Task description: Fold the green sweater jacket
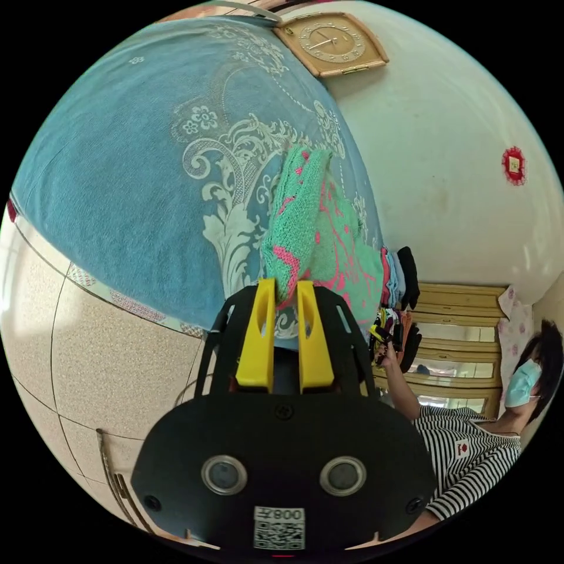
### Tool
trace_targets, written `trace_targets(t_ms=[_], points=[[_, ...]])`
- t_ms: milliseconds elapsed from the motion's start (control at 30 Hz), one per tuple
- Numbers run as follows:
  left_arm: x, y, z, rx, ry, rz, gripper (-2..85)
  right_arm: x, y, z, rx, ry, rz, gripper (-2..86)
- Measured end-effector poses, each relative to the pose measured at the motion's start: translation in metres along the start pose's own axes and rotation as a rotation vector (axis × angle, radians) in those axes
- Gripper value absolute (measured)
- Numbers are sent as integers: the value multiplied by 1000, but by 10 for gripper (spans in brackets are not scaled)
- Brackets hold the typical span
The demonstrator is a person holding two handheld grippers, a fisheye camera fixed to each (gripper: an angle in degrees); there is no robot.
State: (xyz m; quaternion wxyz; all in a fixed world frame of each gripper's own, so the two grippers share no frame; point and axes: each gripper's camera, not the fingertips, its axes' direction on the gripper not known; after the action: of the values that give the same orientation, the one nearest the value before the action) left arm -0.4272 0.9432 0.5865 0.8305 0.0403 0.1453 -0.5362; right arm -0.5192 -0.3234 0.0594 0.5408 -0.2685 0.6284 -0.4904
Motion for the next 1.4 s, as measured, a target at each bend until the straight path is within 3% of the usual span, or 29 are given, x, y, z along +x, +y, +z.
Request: trace_targets(t_ms=[100, 333, 567, 700, 833, 933, 1200, 1400], points=[[23, 5, -6, -1, -56, 65, 69, -4, 9, -3, 81, -103, 24, 16], [99, 21, -22, 175, -282, 155, 50, -81, 22, -42, 371, -18, -14, 2], [244, -26, 66, 83, -323, 539, 8, -237, -89, 54, 182, 334, -259, 0], [301, -64, 139, -29, -354, 642, 4, -293, -138, 114, 84, 452, -346, 0], [326, -96, 228, -221, -580, 675, 2, -322, -172, 194, -77, 686, -374, -1], [347, -102, 244, -229, -551, 731, 1, -345, -165, 211, -20, 779, -444, -1], [386, -125, 241, -137, -553, 626, 0, -352, -184, 190, 106, 664, -331, -1], [440, -85, 232, 4, -555, 730, 1, -345, -179, 175, 124, 535, -296, 0]])
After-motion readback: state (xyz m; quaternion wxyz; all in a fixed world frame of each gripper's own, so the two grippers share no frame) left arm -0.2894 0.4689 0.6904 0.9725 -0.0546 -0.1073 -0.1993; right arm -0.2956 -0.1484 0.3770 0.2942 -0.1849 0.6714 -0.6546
